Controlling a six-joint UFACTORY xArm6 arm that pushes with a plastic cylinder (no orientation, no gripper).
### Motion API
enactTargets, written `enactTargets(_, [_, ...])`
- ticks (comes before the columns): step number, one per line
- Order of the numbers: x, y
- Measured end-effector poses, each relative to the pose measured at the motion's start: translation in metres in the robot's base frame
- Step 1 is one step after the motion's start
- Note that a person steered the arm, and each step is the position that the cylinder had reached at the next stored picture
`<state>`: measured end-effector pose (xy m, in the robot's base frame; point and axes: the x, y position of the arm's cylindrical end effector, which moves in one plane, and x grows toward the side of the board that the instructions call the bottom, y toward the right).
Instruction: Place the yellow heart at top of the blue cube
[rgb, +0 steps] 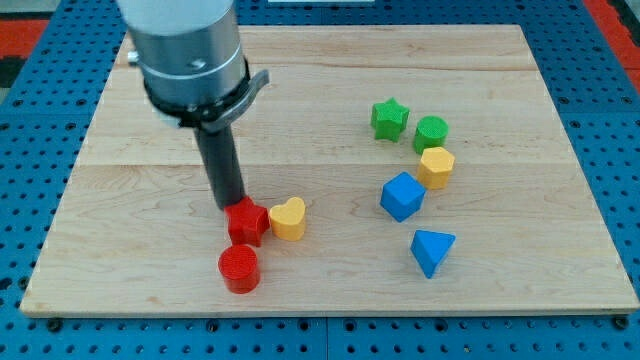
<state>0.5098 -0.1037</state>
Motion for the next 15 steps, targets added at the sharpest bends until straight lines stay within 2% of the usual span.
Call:
enactTargets(1, [-0.002,-0.02])
enactTargets(3, [-0.041,-0.123])
enactTargets(4, [-0.014,-0.146])
enactTargets(5, [0.079,-0.139])
enactTargets(6, [0.109,-0.107])
enactTargets(8, [0.108,0.001])
enactTargets(10, [0.099,0.003])
enactTargets(11, [0.074,0.007])
enactTargets(13, [0.108,0.052])
enactTargets(14, [0.09,0.106])
enactTargets(15, [0.055,0.094])
